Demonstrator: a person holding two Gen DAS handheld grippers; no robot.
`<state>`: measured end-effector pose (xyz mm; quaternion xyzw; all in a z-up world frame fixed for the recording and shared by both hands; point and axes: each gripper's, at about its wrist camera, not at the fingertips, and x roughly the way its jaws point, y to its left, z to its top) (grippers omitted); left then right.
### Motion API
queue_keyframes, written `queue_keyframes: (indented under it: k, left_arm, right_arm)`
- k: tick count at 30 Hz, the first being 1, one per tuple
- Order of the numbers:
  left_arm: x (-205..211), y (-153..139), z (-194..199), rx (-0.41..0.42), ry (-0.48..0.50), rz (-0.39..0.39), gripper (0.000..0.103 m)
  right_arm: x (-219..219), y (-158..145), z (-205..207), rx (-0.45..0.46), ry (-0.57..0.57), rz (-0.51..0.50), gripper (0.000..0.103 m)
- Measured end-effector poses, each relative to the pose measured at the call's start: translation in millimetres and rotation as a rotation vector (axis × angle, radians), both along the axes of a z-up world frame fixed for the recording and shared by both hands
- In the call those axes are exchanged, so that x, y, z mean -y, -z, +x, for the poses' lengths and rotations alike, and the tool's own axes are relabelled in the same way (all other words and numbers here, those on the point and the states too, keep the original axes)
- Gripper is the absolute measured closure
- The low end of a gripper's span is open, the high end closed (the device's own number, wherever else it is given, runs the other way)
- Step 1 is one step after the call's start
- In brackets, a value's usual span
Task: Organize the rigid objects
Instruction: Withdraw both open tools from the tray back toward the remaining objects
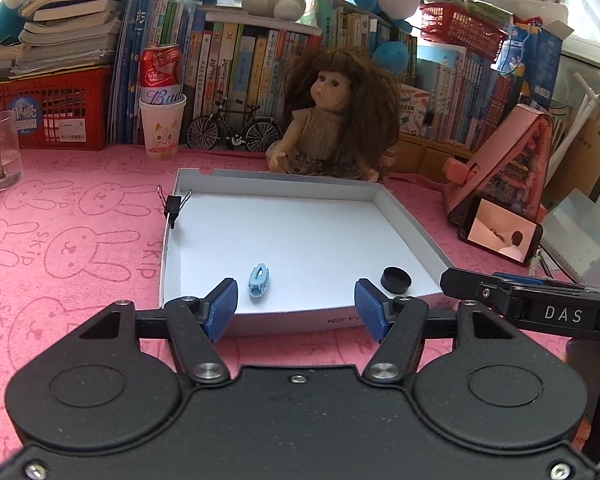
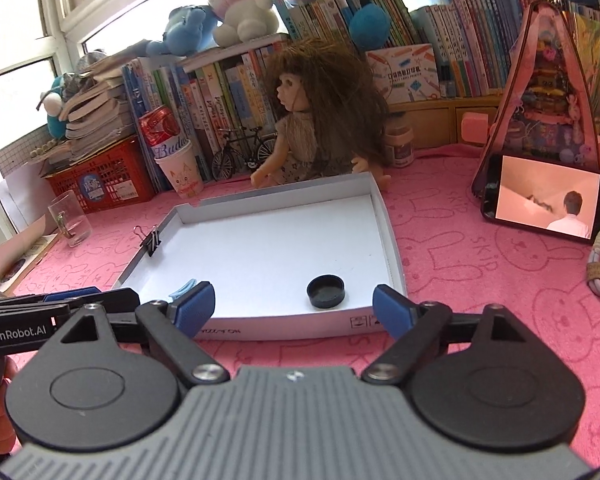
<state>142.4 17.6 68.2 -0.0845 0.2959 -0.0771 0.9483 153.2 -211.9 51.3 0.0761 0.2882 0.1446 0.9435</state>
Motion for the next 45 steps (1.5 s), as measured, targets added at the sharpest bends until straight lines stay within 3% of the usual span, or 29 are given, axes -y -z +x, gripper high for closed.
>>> queue_keyframes:
  k: [13, 33, 45]
  left_arm:
    - [8, 6, -49, 0.08, 0.027, 0.039, 0.031]
    - [4, 24, -89, 0.132, 0.066, 0.092, 0.02]
    - [-12, 39, -104, 0.116, 0.046, 0.089, 0.022]
  right_arm:
    - [-8, 4, -43, 0.089, -0.005, -0.048, 0.003]
    - [-3, 19, -80, 0.167, 0.019, -0.123, 0.0]
    - [8, 29, -102, 0.197, 0.034, -0.178, 0.0]
